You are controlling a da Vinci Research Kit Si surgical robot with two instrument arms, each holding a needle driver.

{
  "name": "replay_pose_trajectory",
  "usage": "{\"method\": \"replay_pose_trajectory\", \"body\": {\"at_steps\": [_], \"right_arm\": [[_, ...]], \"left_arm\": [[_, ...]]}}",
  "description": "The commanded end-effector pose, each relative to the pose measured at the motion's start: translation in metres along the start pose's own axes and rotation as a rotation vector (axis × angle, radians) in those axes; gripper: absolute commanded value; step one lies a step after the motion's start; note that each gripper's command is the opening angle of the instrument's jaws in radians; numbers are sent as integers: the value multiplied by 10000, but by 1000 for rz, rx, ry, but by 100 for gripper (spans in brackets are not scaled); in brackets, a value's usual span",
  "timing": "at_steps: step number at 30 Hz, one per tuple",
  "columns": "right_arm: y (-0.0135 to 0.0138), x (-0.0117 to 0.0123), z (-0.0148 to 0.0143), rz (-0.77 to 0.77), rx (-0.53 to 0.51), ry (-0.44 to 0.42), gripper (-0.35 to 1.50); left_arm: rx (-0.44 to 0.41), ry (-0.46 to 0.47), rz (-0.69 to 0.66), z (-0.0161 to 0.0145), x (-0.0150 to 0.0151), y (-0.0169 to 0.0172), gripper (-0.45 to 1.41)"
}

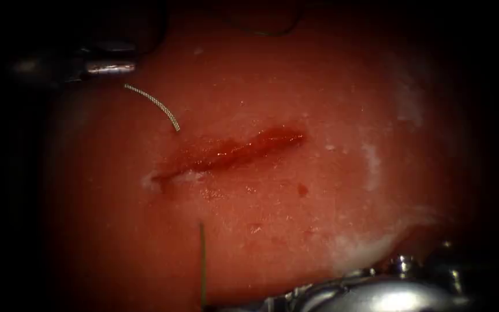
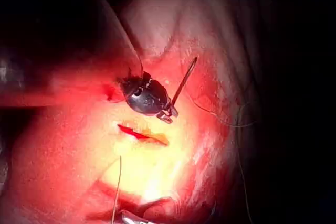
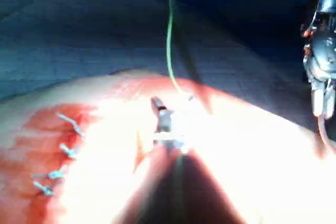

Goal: Wound Closure

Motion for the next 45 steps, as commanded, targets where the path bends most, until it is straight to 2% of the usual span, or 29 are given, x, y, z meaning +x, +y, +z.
{"method": "replay_pose_trajectory", "body": {"at_steps": [1,3,6,10,12,14,17,18,19,20,23,26,28,33,36,45], "right_arm": [[0,-3,8,1,-5,-1,128],[0,-3,9,5,-9,-3,128],[0,-3,9,5,-9,-3,128],[-1,-3,9,5,-9,-3,128],[-1,-3,10,5,-10,-3,128],[-2,-3,11,5,-10,-3,128],[-3,-2,11,5,-10,-3,128],[-3,-2,11,5,-10,-3,128],[-3,-2,11,5,-10,-3,128],[-3,-2,11,5,-10,-3,128],[-3,-2,11,5,-11,-4,128],[-3,-2,11,5,-11,-4,128],[-3,-2,11,5,-11,-4,128],[-3,-2,11,5,-11,-4,128],[-3,-2,11,5,-11,-4,128],[-3,-3,14,4,-13,-5,126]], "left_arm": [[-1,-13,-27,6,-6,-1,14],[-15,-30,-46,2,-3,-6,36],[-27,-38,-63,-8,-2,-13,37],[-16,-83,-54,-27,-7,-29,24],[-9,-91,-49,-32,-11,-37,26],[2,-98,-41,-36,-18,-45,18],[25,-124,-36,-38,-38,-55,17],[29,-133,-42,-39,-43,-57,14],[36,-139,-52,-39,-51,-58,0],[39,-139,-60,-40,-55,-56,-1],[28,-138,-79,-42,-54,-41,17],[33,-144,-131,-36,-49,-13,47],[23,-163,-164,-30,-47,1,55],[-22,-262,-202,-14,-48,30,57],[-36,-328,-212,-4,-61,43,60],[-24,-365,-229,5,-90,39,62]]}}
